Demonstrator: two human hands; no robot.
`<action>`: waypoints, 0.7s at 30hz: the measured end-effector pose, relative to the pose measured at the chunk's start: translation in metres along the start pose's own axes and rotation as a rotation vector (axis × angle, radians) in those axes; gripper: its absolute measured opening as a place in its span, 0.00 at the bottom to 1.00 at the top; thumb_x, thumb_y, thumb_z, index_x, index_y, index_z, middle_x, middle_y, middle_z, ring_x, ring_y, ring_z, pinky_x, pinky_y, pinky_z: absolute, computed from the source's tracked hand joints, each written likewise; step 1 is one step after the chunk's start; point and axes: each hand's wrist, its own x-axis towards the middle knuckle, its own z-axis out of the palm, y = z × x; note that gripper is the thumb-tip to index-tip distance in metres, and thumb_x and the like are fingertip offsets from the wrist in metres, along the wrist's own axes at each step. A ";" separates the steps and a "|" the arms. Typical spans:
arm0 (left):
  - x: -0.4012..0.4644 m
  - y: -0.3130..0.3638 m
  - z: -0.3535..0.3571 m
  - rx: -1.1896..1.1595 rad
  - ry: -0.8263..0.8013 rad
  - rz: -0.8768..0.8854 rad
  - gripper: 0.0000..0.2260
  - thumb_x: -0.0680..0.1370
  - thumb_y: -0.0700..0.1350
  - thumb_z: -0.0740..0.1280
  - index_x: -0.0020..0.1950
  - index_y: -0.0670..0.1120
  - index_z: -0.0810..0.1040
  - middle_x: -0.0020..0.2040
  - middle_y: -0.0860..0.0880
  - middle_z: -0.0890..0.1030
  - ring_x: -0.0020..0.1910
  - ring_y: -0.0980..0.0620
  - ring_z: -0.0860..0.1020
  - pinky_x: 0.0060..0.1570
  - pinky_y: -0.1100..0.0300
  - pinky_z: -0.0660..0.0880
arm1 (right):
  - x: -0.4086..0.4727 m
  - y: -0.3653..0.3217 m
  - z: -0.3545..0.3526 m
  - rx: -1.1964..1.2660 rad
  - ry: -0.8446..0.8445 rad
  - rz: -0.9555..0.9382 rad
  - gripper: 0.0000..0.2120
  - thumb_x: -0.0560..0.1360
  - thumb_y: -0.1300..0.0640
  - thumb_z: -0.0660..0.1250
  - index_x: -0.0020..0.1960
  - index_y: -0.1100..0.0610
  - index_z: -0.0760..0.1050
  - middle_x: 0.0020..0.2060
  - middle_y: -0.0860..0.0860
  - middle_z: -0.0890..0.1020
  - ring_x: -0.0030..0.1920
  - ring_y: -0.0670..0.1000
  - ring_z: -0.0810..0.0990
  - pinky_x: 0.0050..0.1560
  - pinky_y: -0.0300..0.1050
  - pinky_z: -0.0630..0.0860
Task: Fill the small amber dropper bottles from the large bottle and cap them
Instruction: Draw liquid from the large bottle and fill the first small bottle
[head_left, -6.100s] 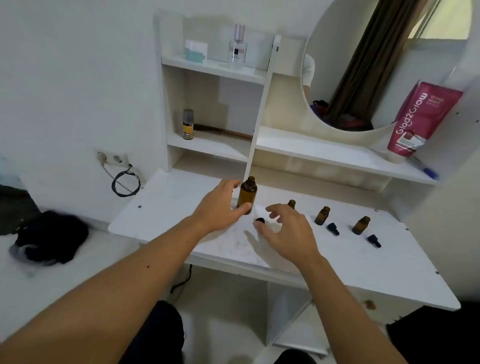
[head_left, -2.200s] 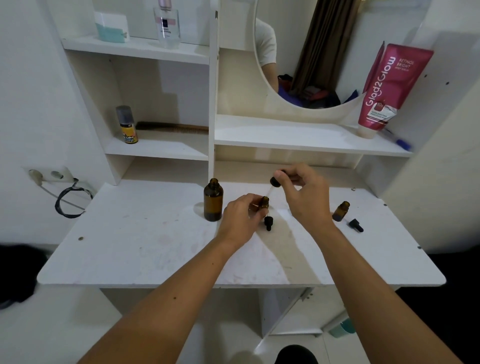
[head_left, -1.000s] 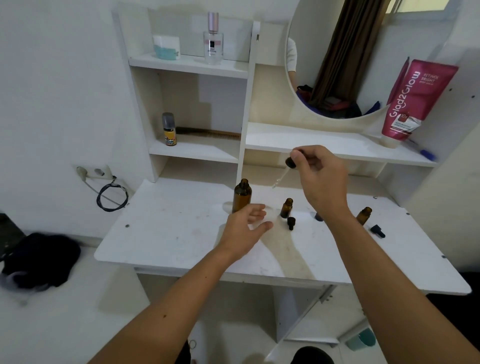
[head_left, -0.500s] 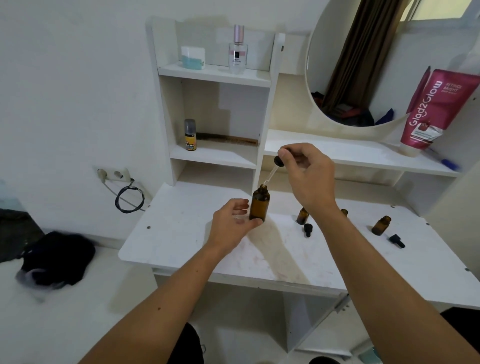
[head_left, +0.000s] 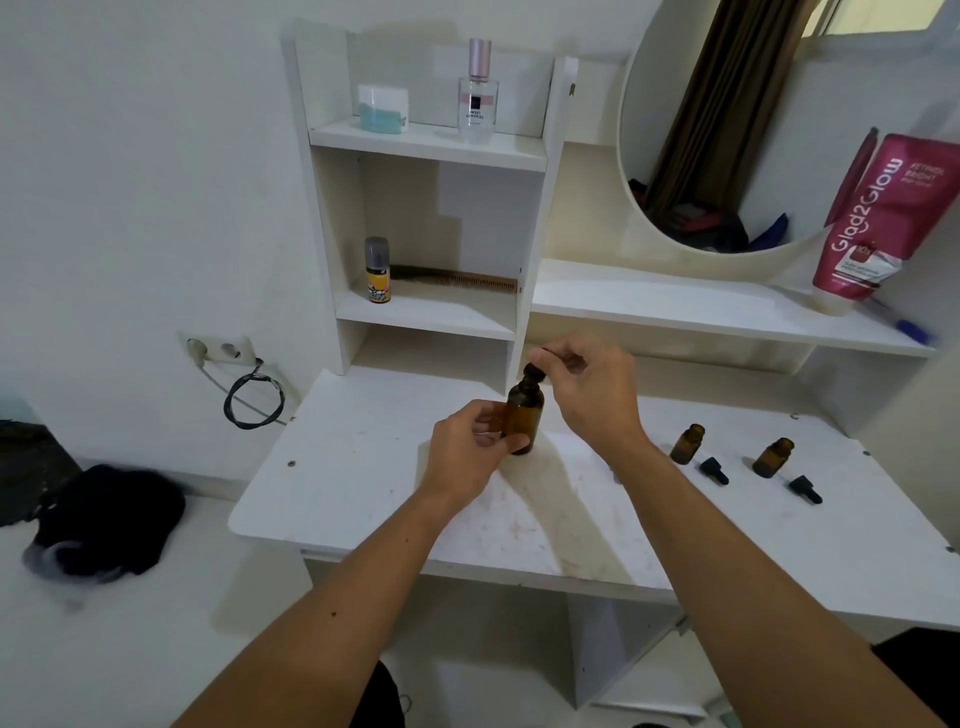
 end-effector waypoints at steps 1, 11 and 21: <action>0.000 0.000 0.000 0.001 0.000 0.004 0.21 0.72 0.49 0.80 0.64 0.49 0.81 0.55 0.54 0.86 0.54 0.56 0.84 0.58 0.60 0.81 | 0.000 0.000 0.001 0.013 0.004 0.009 0.05 0.78 0.55 0.75 0.47 0.56 0.87 0.37 0.41 0.84 0.39 0.34 0.80 0.42 0.25 0.73; -0.002 0.003 -0.001 0.027 -0.003 0.011 0.21 0.73 0.49 0.79 0.64 0.49 0.80 0.57 0.53 0.85 0.54 0.55 0.83 0.57 0.65 0.80 | 0.000 0.000 0.001 0.002 -0.065 0.027 0.04 0.77 0.53 0.76 0.50 0.52 0.87 0.41 0.42 0.86 0.42 0.37 0.83 0.46 0.27 0.76; -0.014 0.007 0.006 0.080 0.088 0.002 0.25 0.73 0.51 0.80 0.64 0.52 0.73 0.55 0.54 0.80 0.52 0.52 0.80 0.54 0.58 0.82 | 0.009 -0.025 -0.028 0.146 -0.002 -0.009 0.08 0.78 0.53 0.75 0.54 0.56 0.86 0.43 0.41 0.86 0.43 0.33 0.83 0.47 0.25 0.76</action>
